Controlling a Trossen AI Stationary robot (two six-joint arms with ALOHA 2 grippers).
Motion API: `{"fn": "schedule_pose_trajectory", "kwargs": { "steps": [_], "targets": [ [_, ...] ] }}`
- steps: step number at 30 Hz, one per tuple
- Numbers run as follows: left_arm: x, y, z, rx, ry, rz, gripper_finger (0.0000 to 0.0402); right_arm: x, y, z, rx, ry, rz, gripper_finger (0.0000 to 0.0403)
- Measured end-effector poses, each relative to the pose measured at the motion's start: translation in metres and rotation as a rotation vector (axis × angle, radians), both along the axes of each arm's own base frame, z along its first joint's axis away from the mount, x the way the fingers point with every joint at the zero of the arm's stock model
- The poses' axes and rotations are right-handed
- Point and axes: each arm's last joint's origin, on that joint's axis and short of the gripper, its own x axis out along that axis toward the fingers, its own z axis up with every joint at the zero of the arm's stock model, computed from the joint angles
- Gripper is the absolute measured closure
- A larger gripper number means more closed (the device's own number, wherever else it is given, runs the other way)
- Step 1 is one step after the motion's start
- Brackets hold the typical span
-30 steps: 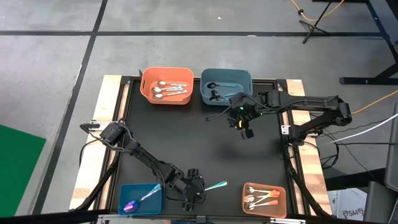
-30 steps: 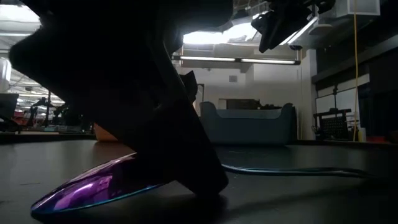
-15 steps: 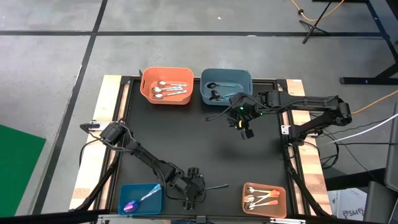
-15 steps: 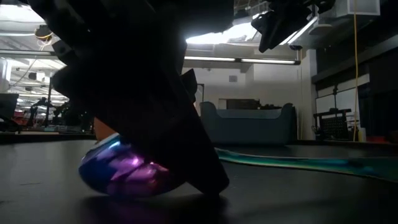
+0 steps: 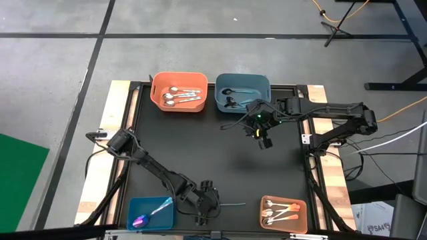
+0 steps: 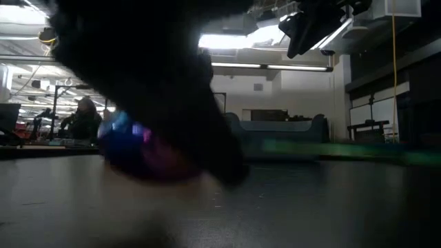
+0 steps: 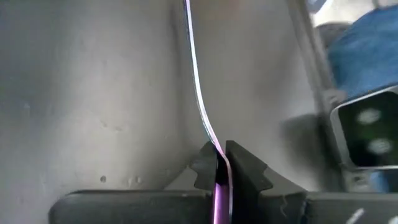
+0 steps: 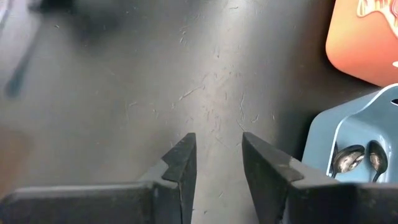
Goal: Sort silverware by color (type)
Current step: Put the purple spoon into the bottom blue bin
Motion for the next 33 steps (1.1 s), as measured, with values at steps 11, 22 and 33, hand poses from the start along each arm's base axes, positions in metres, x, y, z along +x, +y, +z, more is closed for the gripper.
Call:
{"fn": "schedule_pose_trajectory", "kwargs": {
  "steps": [11,22,33],
  "targets": [
    [-0.015,0.008,0.054,-0.038,-0.016,0.080,0.0386,0.000,-0.001,0.000,-0.040,0.004,-0.021,0.0284],
    [-0.075,0.003,0.115,-0.050,0.038,0.236,0.0387,0.000,-0.002,0.000,-0.048,0.005,-0.028,0.0284],
    [-0.148,-0.026,0.125,-0.063,0.133,0.459,0.0387,-0.005,-0.001,0.003,-0.047,0.007,-0.028,0.0284]
  ]
}}
